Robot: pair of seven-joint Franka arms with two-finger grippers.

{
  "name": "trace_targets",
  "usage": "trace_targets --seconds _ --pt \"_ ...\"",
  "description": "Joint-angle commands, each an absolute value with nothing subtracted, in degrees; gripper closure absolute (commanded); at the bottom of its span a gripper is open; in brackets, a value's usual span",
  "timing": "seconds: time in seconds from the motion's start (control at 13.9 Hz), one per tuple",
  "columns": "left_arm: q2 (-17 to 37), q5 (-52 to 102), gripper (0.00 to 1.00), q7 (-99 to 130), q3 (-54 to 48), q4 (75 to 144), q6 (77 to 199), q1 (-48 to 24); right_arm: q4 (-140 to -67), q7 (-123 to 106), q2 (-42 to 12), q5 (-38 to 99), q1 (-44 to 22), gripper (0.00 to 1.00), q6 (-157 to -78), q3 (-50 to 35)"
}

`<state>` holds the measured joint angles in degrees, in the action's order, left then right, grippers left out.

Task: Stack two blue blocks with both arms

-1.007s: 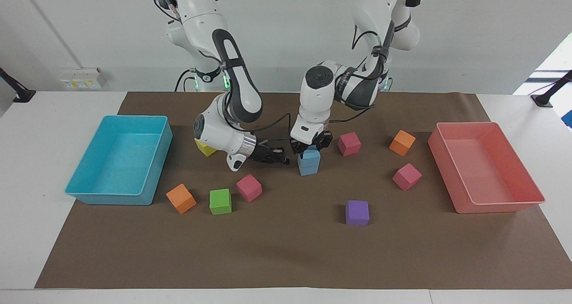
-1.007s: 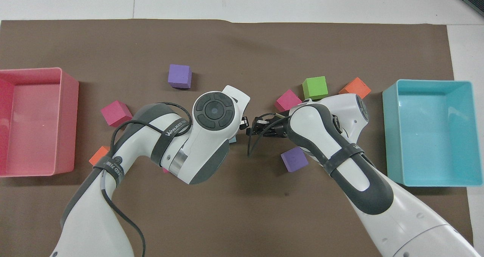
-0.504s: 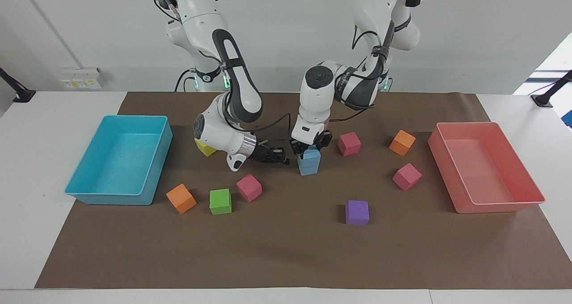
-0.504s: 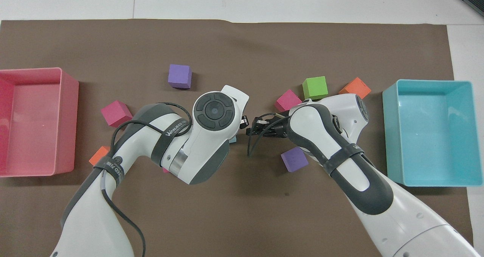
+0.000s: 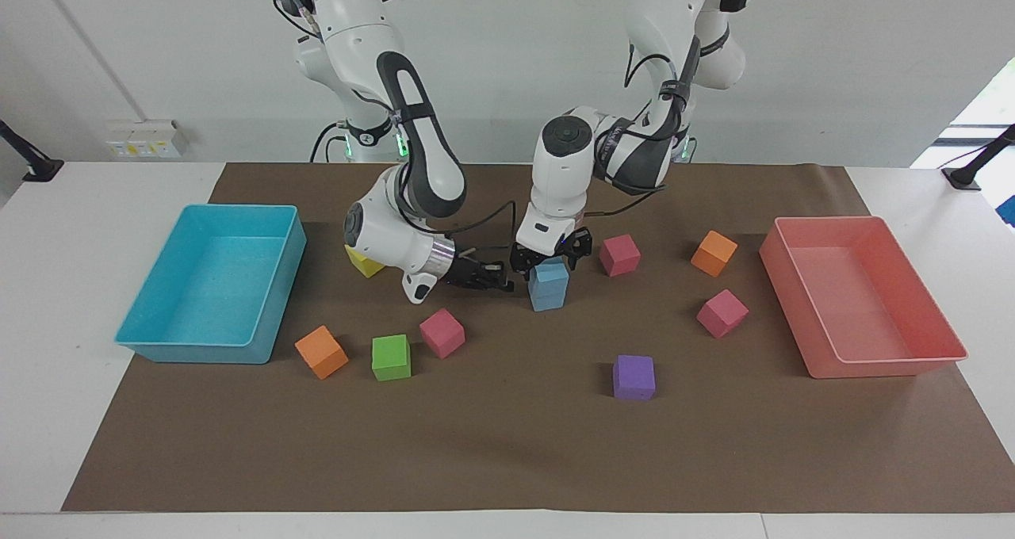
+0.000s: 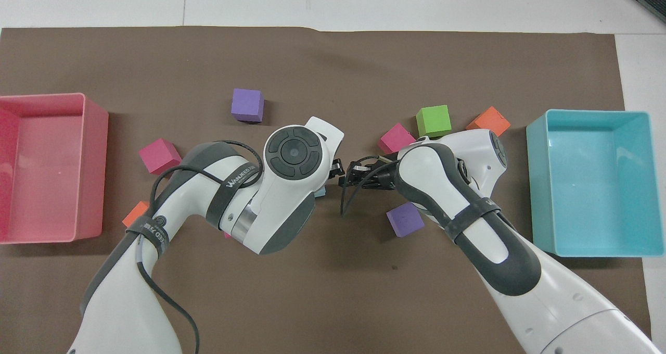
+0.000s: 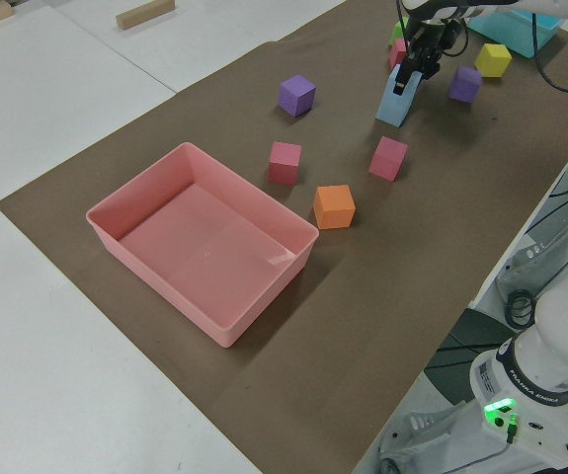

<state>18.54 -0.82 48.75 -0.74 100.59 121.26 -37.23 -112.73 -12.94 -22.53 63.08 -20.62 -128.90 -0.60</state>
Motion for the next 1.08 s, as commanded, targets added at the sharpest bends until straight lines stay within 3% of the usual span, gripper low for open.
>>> trace_targets --seconds 0.0,0.5,0.58,0.72,0.86,1.01 --pt "14.1 -1.1 0.0 45.4 -0.2 101.7 116.7 -35.9 -114.3 -14.0 -21.4 63.1 -20.5 1.0 -130.3 -1.0" --pt "2.5 2.5 0.0 19.6 -0.2 102.4 102.8 -23.1 -113.6 -5.9 -17.6 52.9 -20.3 1.0 -130.3 -0.6" --pt "1.4 2.5 0.0 16.1 -0.2 102.4 101.9 -20.8 -113.5 -3.2 -16.3 48.9 -20.3 0.95 -130.3 -0.4" --pt "0.2 2.5 0.0 10.4 0.3 101.5 100.0 -17.4 -113.2 1.1 -13.8 39.9 -19.6 0.65 -130.2 -0.4" --pt "-0.4 2.5 0.0 5.6 0.7 99.1 96.8 -13.9 -112.5 6.7 -11.7 31.0 -19.1 0.0 -129.5 -0.3" --pt "-0.4 2.5 0.0 -0.2 0.8 95.6 93.7 -10.7 -111.1 10.3 -9.9 20.9 -18.0 0.0 -125.8 -0.3"
